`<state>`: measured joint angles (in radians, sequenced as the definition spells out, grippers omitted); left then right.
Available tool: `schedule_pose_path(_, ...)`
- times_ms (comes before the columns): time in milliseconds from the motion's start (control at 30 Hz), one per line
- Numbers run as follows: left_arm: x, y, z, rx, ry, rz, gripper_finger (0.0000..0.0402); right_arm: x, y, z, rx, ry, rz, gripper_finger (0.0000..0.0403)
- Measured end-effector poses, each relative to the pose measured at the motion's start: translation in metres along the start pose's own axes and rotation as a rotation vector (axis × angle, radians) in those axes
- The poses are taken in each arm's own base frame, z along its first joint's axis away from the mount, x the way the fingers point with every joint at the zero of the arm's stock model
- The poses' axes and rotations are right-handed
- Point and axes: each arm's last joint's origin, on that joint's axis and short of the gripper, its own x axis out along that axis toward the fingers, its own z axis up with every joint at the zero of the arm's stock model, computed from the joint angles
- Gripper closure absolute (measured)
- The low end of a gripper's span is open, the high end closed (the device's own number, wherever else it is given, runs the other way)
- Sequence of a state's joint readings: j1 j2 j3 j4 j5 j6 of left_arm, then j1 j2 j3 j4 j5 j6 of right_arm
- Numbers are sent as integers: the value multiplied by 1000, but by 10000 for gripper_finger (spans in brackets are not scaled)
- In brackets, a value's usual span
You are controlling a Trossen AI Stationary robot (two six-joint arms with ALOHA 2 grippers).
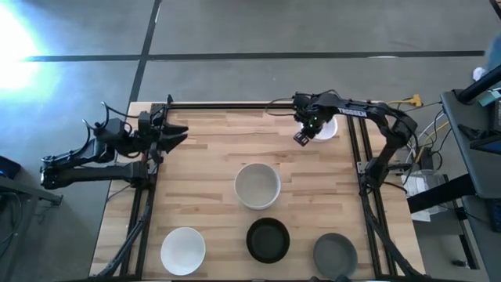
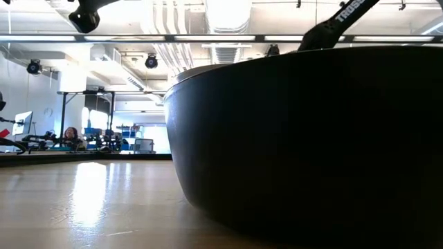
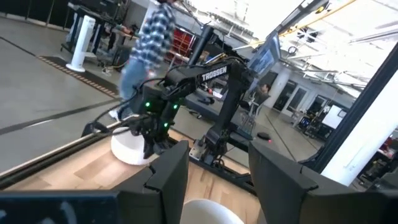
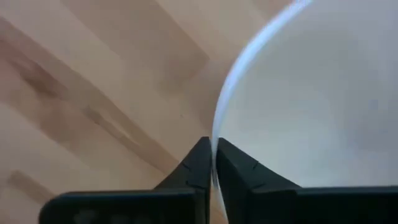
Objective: Nest bowls inside each other
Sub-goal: Stack the top white bowl on the gray bowl
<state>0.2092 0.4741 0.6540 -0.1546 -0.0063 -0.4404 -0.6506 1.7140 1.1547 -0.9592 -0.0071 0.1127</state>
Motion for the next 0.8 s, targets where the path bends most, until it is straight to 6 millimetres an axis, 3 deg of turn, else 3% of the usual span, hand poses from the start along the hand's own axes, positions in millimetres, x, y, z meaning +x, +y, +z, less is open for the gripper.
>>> schedule_pose_path(500, 11, -2, 5, -24, -64, -14, 249, -81, 2, -8, -13, -239, 55, 394)
schedule_pose_path(800, 23, -1, 4, -27, -53, -7, 249, -140, 24, -23, -93, -440, 206, 394)
